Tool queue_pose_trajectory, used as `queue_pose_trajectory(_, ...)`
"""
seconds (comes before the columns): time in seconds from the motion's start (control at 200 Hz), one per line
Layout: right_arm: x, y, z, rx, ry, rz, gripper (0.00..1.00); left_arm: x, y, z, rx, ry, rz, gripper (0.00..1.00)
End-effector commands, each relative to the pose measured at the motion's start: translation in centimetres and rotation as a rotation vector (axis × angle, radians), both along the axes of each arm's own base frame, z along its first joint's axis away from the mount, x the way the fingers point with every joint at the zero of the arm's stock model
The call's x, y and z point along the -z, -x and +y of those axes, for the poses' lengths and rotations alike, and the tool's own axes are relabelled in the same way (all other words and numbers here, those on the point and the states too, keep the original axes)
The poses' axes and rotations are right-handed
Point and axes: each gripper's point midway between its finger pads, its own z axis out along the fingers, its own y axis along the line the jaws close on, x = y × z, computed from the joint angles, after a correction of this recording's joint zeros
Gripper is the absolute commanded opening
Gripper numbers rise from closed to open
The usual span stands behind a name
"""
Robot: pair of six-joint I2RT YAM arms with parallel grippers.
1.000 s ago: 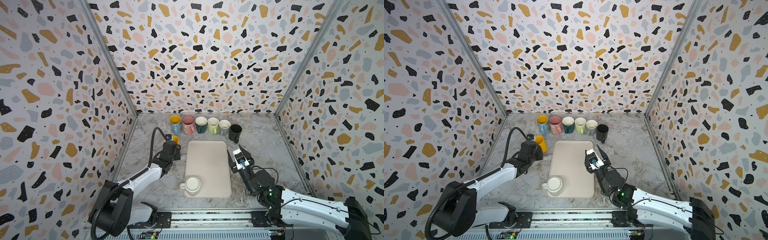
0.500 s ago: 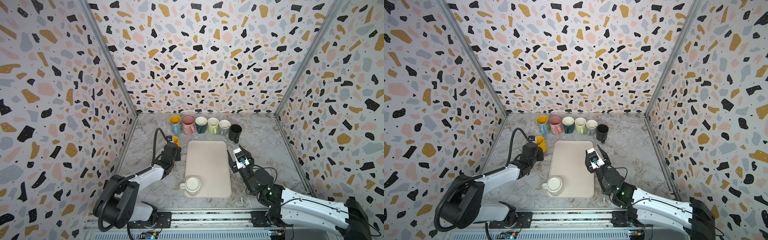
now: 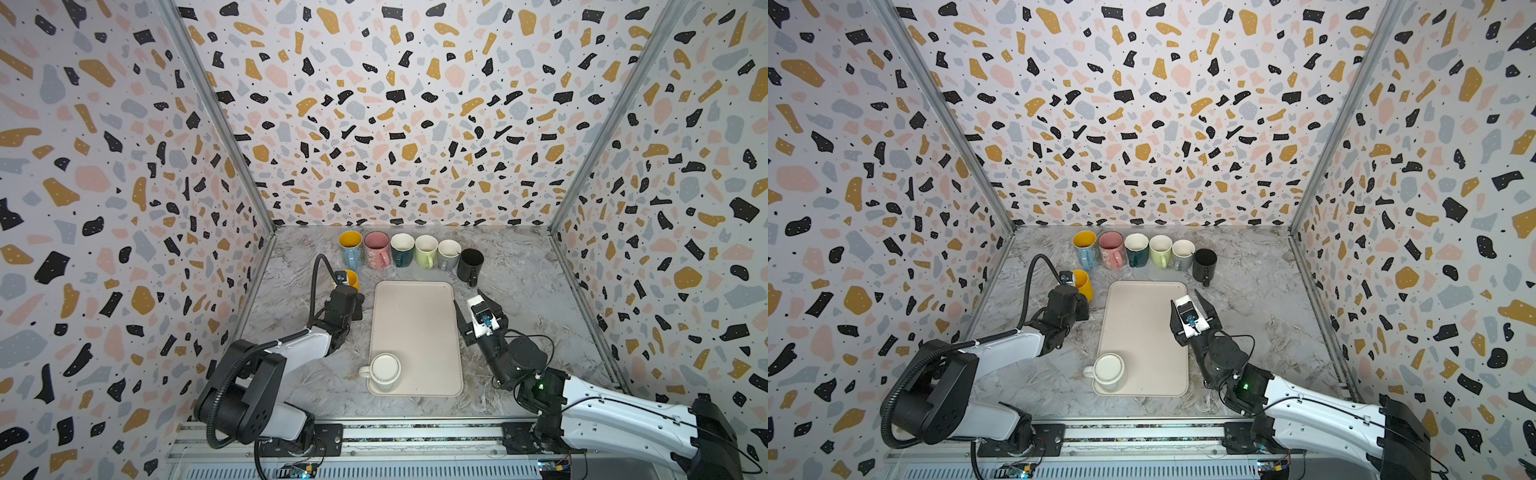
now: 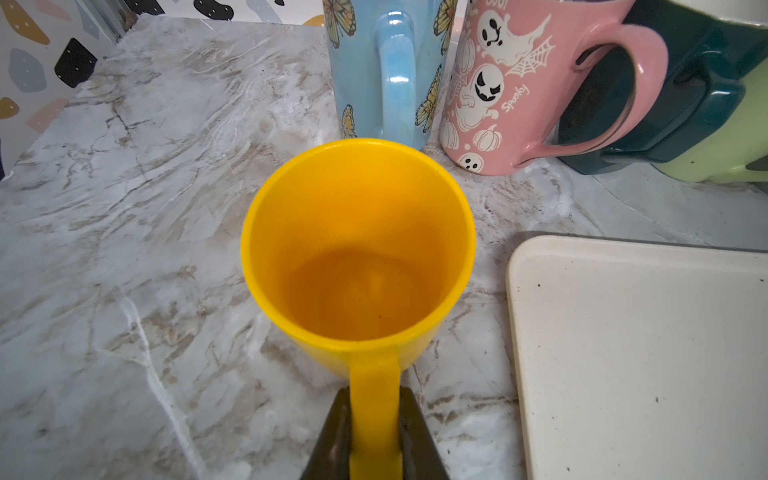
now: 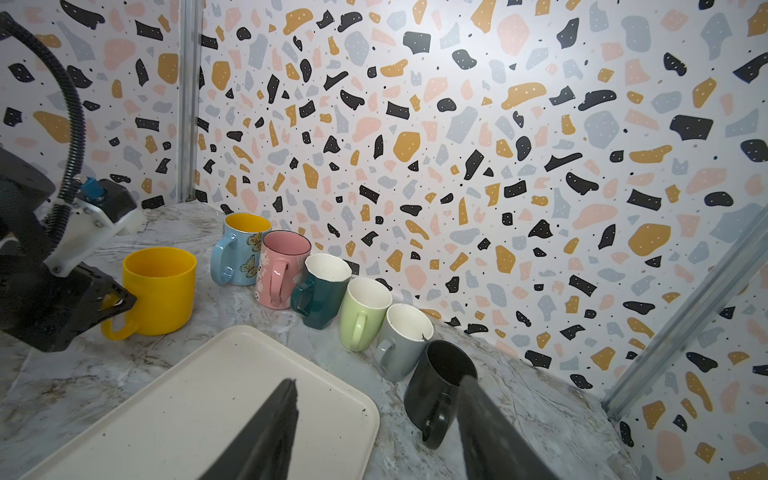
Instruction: Turn the mug right side up
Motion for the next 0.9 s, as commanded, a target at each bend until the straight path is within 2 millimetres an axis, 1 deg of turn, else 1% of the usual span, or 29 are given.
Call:
queue_pose_trajectory(0.0,-0.7,0.0,-0.4,0.004,-0.035,-0.003,0.63,-1.1,-0.6,0.0,-0.013,0.021,-0.047,0.27)
queue_pose_trajectory(0.085,-0.7,0.0,-0.4,0.003,-0.037,-0.002,0.63,-1.1,-0.3,0.1,-0.014,0.023,-0.044,0.35)
queue_pose_trajectory(0.215,-0.6,0.0,-0.4,0.003,-0.038,0.001,0.63,-1.5,0.0,0.1,-0.009,0.031,-0.044,0.43)
queue_pose_trajectory(0.31,-0.5,0.0,-0.4,0.002,-0.041,0.004,0.63,-2.2,0.3,0.0,0.0,0.047,-0.05,0.5)
queue_pose_trajectory(0.38,-0.5,-0.1,-0.2,-0.003,-0.045,0.008,0.63,-3.4,0.6,-0.4,0.019,0.078,-0.07,0.53)
queue_pose_trajectory(0.395,-0.4,-0.1,-0.2,-0.005,-0.046,0.009,0.63,-3.2,1.0,-0.4,0.02,0.079,-0.052,0.53)
queue_pose_trajectory(0.425,-0.3,-0.1,-0.1,-0.007,-0.046,0.013,0.64,-3.6,1.3,-0.5,0.027,0.094,-0.052,0.54)
queue_pose_trajectory(0.516,-0.1,-0.2,0.2,-0.014,-0.051,0.028,0.64,-5.2,2.4,-0.8,0.045,0.151,-0.073,0.55)
queue_pose_trajectory(0.621,0.3,-0.3,0.6,-0.029,-0.066,0.053,0.65,-8.0,4.0,-1.4,0.076,0.222,-0.113,0.56)
queue_pose_trajectory(0.801,0.8,-0.5,1.7,-0.075,-0.089,0.097,0.67,-12.4,6.5,-1.6,0.106,0.317,-0.16,0.59)
queue_pose_trajectory(0.861,1.0,-0.7,2.2,-0.091,-0.084,0.119,0.68,-13.4,7.1,-1.5,0.101,0.338,-0.152,0.6)
queue_pose_trajectory(0.896,1.3,-0.9,2.6,-0.099,-0.079,0.139,0.69,-13.6,7.4,-1.5,0.1,0.347,-0.134,0.6)
